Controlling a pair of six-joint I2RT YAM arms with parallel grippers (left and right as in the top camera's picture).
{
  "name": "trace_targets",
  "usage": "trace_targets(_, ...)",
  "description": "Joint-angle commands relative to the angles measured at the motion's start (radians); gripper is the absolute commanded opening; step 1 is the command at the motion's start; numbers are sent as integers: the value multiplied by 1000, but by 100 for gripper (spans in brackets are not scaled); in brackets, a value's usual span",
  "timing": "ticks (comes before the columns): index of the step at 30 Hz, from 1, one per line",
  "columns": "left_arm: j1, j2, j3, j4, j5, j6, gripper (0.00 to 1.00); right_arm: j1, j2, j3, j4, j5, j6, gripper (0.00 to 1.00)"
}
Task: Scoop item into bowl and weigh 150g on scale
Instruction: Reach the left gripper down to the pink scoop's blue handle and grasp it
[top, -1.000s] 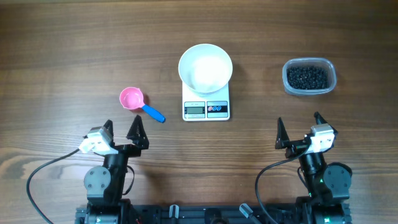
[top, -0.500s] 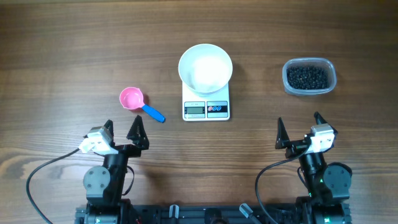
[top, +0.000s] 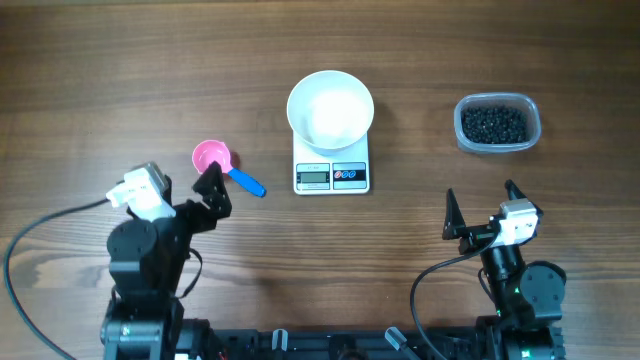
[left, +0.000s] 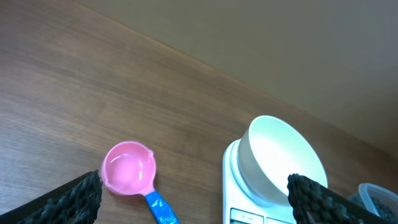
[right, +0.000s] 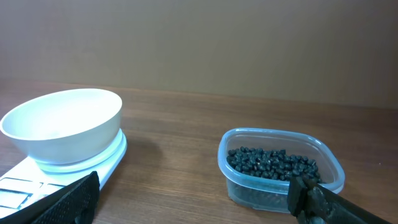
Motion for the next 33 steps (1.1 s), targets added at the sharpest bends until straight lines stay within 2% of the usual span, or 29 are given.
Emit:
trace_targets(1,5,80,57,-1,36,-32,100,2,-6,-5,4,-5,8,100)
trace_targets(4,5,103,58,-2,56,-70,100,2,-6,-5,4,-5,7,100)
trace_targets(11,5,104,83,-10,107,-76,100,2,-6,-5,4,-5,7,100)
trace_targets(16,5,104,120,-97,111,-102,100,2,-6,-5,4,-5,7,100)
trace_targets(18,5,104,120,-135,147,-101,100,2,-6,-5,4,-5,7,100)
trace_targets(23,5,104,119,-208,343,-100,99,2,-6,-5,4,-5,7,100)
trace_targets(28,5,122,117,-246,322,-95,100,2,-6,-5,4,-5,7,100)
trace_targets(29,5,130,117,-254,312,-107,100,2,-6,-5,4,-5,7,100)
trace_targets(33,5,201,115,-294,230,-293,100,2,-6,-5,4,-5,7,100)
